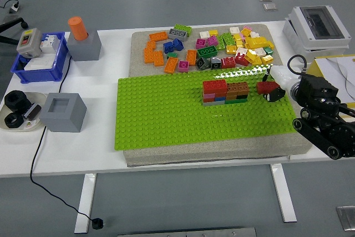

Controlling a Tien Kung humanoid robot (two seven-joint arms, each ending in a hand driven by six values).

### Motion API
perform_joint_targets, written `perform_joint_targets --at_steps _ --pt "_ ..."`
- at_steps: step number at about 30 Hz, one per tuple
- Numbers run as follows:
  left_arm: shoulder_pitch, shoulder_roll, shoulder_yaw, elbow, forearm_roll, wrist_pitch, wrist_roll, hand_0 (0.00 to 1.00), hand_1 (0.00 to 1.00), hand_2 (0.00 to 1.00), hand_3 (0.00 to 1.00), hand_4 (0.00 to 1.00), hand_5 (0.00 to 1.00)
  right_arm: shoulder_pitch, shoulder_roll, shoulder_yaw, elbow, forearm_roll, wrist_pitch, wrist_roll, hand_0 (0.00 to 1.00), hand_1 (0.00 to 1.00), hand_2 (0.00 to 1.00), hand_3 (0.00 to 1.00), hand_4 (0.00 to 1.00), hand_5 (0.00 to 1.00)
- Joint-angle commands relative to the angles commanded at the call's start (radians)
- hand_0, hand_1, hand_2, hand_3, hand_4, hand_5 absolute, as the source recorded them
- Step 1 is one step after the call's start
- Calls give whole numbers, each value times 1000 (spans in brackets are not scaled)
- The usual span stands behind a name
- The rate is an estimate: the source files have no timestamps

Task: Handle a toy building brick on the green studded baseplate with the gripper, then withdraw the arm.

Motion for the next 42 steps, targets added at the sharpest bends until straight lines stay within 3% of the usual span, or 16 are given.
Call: perform_joint_targets --at_steps 14,15,27,35,42 --pt "-1 -2 2 0 1 0 0 631 587 565 587 629 228 10 7 -12 -25 4 -11 12 798 824 871 625 669 167" --pt "-1 -2 2 0 1 0 0 631 588 565 587 629 229 10 8 -13 -26 4 -12 13 790 817 856 575 580 149" --pt "0 -3 4 0 -1 0 0 631 587 565 587 629 227 10 2 -17 -13 -4 -24 21 787 813 854 560 604 172" --pt "1 -4 3 0 -3 0 -1 632 587 565 587 629 225 13 -28 -10 49 -20 -23 14 787 814 857 557 603 178" --pt "7 -6 3 0 -5 1 -1 631 587 565 587 628 222 -6 -80 23 187 -42 -11 -18 787 814 863 555 600 185"
